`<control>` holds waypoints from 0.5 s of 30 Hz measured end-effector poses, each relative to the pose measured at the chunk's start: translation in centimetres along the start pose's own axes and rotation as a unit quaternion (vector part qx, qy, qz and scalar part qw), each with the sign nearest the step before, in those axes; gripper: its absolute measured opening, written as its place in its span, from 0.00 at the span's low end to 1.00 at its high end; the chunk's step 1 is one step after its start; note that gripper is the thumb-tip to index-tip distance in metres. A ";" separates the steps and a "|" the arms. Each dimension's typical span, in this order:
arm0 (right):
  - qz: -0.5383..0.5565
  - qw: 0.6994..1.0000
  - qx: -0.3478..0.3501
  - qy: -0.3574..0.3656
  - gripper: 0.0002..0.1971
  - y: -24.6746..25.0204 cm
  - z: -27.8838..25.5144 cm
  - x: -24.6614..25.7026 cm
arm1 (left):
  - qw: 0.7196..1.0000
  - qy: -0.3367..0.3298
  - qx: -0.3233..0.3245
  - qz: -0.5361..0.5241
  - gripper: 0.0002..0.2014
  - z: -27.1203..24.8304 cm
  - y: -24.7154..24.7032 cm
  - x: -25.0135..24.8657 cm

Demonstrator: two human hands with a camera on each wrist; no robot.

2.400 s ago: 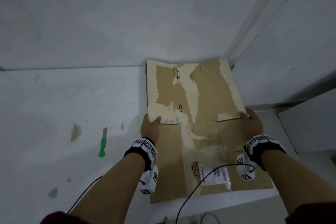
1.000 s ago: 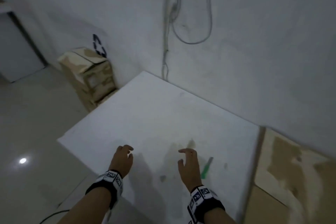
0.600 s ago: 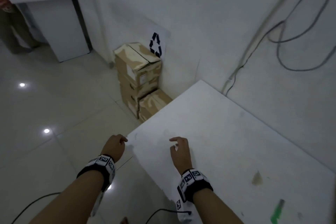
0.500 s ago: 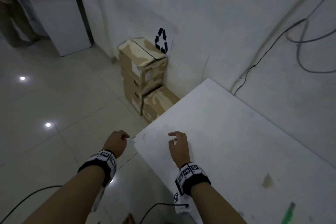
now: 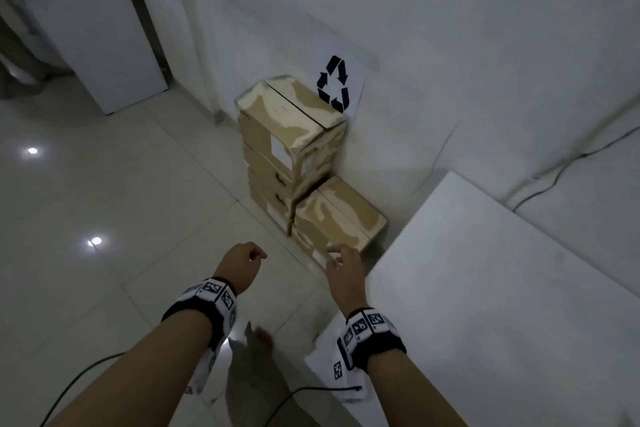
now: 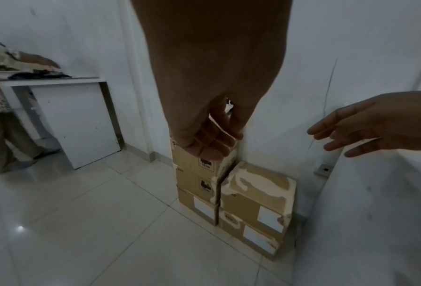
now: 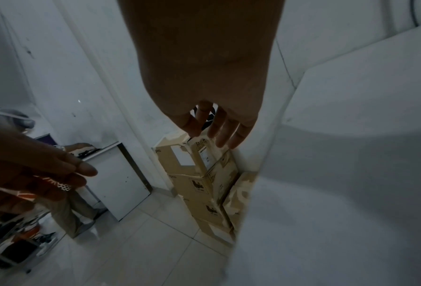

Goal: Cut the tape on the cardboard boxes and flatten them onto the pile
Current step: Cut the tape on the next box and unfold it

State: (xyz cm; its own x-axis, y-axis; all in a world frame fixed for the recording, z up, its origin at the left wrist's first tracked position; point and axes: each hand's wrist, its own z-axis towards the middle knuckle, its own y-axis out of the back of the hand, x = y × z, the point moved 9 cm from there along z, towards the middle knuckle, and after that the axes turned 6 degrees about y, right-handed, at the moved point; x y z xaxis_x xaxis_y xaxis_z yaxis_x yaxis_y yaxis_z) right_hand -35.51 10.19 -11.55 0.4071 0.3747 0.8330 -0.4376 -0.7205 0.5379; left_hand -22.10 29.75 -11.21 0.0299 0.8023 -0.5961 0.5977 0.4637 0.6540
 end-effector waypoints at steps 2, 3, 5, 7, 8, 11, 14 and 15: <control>0.003 1.000 0.005 -0.018 0.12 -1.6 2.3 0.3 | 1.000 0.010 0.005 0.008 0.10 2.8 1.8 0.5; 0.009 0.999 0.008 -0.032 0.13 -2.4 3.2 0.3 | 1.000 0.013 0.010 0.014 0.10 4.1 2.5 0.6; 0.020 0.998 0.015 -0.061 0.13 -3.6 4.9 0.2 | 0.999 0.021 0.017 0.019 0.10 6.8 3.7 0.7; 0.024 0.995 0.017 -0.091 0.13 -4.1 6.3 -0.3 | 0.999 0.029 0.022 0.021 0.11 9.5 4.4 0.3; 0.021 0.994 0.017 -0.107 0.13 -4.2 7.0 -0.5 | 0.999 0.029 0.028 0.022 0.11 10.7 4.4 -0.1; 0.025 0.988 0.014 -0.149 0.12 -4.2 8.7 -1.9 | 0.997 0.023 0.064 0.030 0.11 14.2 3.2 -1.8; 0.042 0.981 -0.006 -0.191 0.10 -3.8 10.6 -3.9 | 0.993 0.017 0.109 0.043 0.11 18.1 0.9 -4.1; 0.046 0.977 -0.013 -0.208 0.09 -3.6 11.2 -4.7 | 0.991 0.019 0.126 0.050 0.11 19.4 -0.1 -4.8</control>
State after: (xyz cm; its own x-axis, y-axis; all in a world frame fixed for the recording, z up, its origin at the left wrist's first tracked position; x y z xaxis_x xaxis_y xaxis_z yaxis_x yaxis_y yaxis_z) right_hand -26.82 4.49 -18.89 0.6536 0.0360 0.7559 -0.5057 -0.7224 0.4717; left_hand -6.78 18.57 -17.49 0.0725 0.8553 -0.5130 0.7743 0.2760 0.5695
